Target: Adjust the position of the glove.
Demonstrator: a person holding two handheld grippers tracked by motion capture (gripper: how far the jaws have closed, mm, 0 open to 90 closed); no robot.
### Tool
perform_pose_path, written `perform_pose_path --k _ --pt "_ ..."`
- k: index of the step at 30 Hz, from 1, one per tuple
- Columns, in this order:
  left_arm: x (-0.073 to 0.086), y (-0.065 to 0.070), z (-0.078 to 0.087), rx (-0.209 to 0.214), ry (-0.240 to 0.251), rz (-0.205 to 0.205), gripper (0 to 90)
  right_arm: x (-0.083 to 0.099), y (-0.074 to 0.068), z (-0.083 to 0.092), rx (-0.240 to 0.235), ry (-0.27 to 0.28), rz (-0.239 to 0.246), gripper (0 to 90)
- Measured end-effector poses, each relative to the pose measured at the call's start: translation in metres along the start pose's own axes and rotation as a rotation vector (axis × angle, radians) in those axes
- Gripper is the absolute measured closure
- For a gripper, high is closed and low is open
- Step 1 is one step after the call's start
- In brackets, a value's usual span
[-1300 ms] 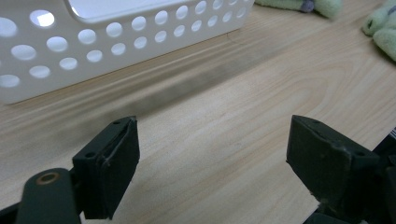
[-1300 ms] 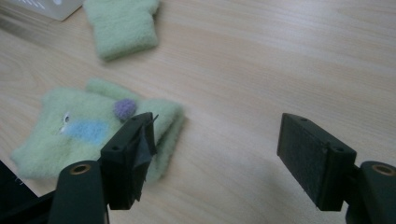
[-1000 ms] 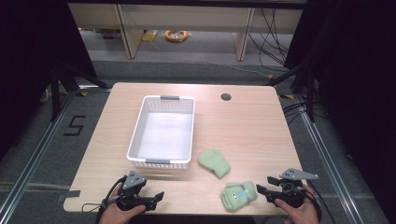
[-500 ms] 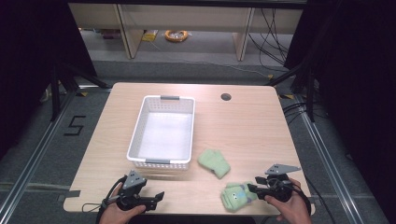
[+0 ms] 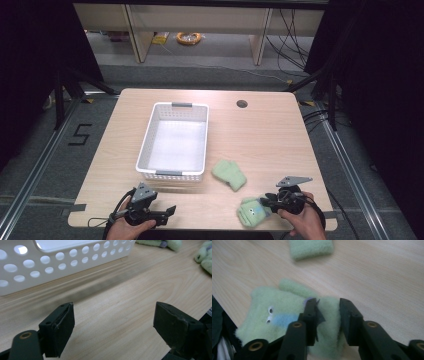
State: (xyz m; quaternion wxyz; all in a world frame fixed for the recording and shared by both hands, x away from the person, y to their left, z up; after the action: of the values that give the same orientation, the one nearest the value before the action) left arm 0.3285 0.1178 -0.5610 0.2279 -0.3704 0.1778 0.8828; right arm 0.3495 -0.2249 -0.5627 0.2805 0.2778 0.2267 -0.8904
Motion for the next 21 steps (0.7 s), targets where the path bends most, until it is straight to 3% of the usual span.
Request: perform_pose_path --k 1,2,3,4,7,8,12,16,17,19,21 --pt "0.000 0.000 0.000 0.000 0.000 0.000 16.8 0.000 0.000 0.000 0.000 0.000 0.000 72.5" --pt "0.000 0.001 -0.001 0.003 0.005 0.012 16.8 0.002 0.004 0.002 0.019 -0.032 0.031 80.6" --pt "0.000 0.002 -0.001 0.006 0.002 0.013 16.8 0.002 0.003 0.002 0.014 -0.036 0.030 81.7" --pt "0.000 0.002 -0.001 0.006 0.002 0.013 16.9 0.002 0.001 0.002 -0.025 -0.046 0.039 83.2" --pt "0.000 0.001 -0.001 0.009 -0.001 0.011 16.9 0.000 0.000 0.006 -0.010 -0.024 0.057 84.9" --pt "0.000 0.001 -0.001 0.009 -0.001 0.011 16.9 -0.001 0.000 0.008 -0.013 -0.017 0.035 85.0" --pt "0.000 0.002 -0.002 0.010 0.003 0.030 16.9 -0.005 -0.002 0.017 -0.049 0.008 0.026 85.3" --pt "0.000 0.001 0.000 0.007 0.001 0.020 16.9 -0.011 0.005 0.034 -0.002 0.071 0.022 85.4" --pt "0.000 0.000 0.000 0.006 0.004 0.018 17.0 -0.011 0.008 0.040 0.000 0.079 -0.009 85.5" --pt "-0.001 0.000 0.000 0.006 0.011 0.019 17.0 -0.011 0.010 0.043 -0.004 0.080 -0.023 85.5" --pt "-0.001 0.000 0.000 0.007 0.010 0.013 17.0 -0.010 0.023 0.052 0.025 0.098 -0.038 85.6"
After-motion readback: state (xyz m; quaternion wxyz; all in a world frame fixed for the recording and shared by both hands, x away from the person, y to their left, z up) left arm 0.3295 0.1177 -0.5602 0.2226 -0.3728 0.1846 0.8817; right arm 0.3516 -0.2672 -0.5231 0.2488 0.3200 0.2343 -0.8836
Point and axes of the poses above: each handheld gripper's, and its own axes: z roughly backward along the jaws, x roughly out of its underside, y roughly to its right, the point moved 9 cm from there along -z, roughly forward along the jaws, and after that the axes turned 4 degrees about -x, right-handed, at the moved point
